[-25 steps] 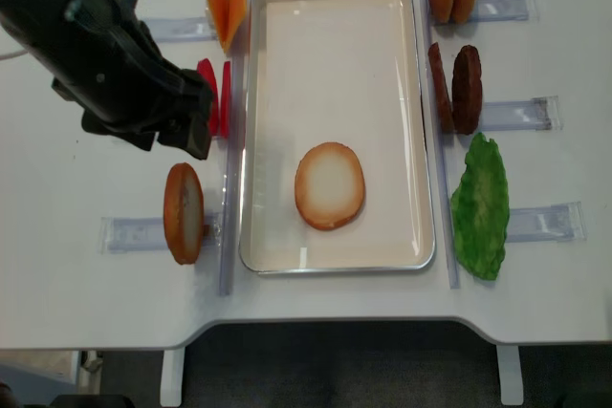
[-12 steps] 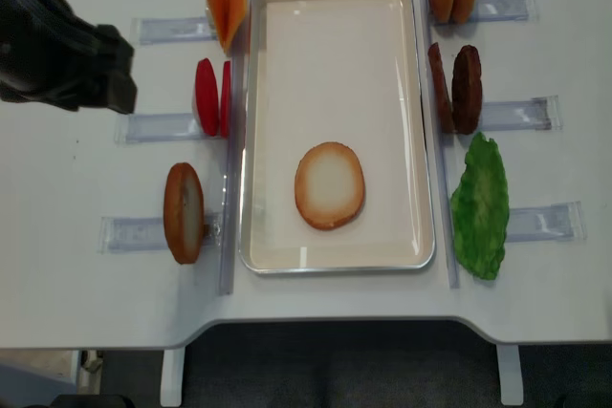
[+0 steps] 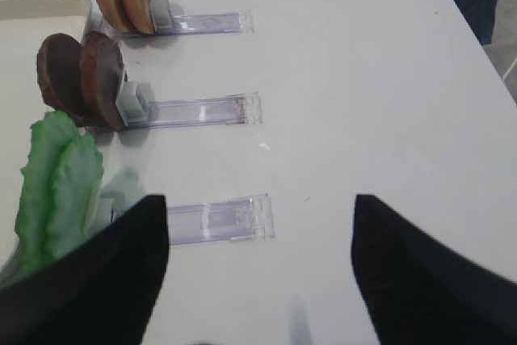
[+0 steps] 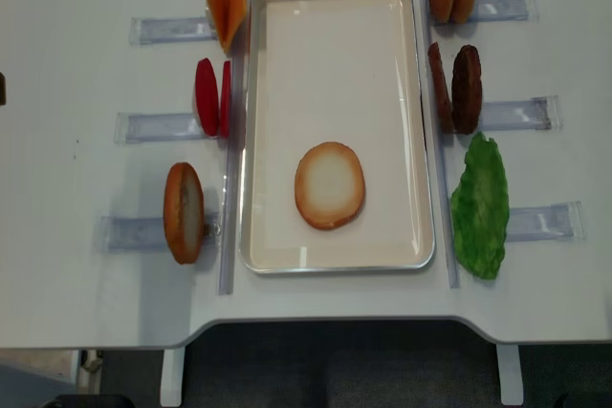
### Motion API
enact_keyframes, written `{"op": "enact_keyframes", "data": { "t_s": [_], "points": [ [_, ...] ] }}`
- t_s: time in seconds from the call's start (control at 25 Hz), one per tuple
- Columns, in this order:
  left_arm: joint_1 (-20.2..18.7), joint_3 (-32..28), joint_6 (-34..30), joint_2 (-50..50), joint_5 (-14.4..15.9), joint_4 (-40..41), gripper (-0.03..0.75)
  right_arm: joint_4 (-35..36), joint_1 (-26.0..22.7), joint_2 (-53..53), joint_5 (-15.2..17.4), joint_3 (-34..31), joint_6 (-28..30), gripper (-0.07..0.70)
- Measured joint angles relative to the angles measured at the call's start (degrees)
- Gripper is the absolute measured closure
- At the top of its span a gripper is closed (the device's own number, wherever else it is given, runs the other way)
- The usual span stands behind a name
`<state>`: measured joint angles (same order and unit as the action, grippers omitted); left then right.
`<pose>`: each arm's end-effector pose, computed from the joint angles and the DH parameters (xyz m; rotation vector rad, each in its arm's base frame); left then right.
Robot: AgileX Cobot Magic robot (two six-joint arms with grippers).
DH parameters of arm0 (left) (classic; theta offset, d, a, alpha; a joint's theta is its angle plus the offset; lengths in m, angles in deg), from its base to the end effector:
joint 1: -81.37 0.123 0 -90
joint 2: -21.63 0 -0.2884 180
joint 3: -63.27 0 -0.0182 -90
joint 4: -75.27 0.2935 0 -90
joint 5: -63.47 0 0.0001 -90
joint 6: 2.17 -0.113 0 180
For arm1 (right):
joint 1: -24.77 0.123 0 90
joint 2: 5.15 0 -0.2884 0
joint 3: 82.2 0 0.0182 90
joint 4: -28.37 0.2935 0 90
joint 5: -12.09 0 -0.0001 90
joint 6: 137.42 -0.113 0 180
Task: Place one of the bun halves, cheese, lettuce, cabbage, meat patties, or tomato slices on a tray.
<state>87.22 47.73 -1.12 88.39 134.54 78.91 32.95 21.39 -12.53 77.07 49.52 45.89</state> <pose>0.2233 0.0297 0.3445 -0.1526 2.6734 0.1135 0.0435 0.0056 0.2832 -0.0066 2.1029 0.0264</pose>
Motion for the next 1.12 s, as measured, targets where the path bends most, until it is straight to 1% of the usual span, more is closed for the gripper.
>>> {"op": "enact_keyframes", "data": {
  "t_s": [0.12,0.24,0.6,0.76,0.84,0.96,1.12],
  "points": [
    [0.1,-0.6,-0.1,-3.0,0.0,-1.5,0.219,0.0,0.0,0.0,0.0,0.0,0.0,0.162],
    [0.1,-3.1,-0.2,-8.0,0.0,-2.9,0.221,0.0,0.0,0.0,0.0,0.0,0.0,0.162],
    [0.1,-17.2,-1.1,-28.8,0.4,-5.2,0.221,0.0,0.0,0.0,0.0,0.0,0.0,0.162],
    [0.1,-23.8,-2.6,-36.3,-0.1,-5.8,0.221,0.0,0.0,0.0,0.0,0.0,0.0,0.162],
    [0.1,-26.9,-3.1,-39.7,-0.8,-6.3,0.227,0.0,0.0,0.0,0.0,0.0,0.0,0.162],
    [0.1,-30.9,-4.2,-44.7,-2.8,-7.5,0.232,0.0,0.0,0.0,0.0,0.0,0.0,0.162],
    [0.1,-33.7,-4.8,-51.7,-5.2,-8.5,0.233,0.0,0.0,0.0,0.0,0.0,0.0,0.162]
  ]
}}
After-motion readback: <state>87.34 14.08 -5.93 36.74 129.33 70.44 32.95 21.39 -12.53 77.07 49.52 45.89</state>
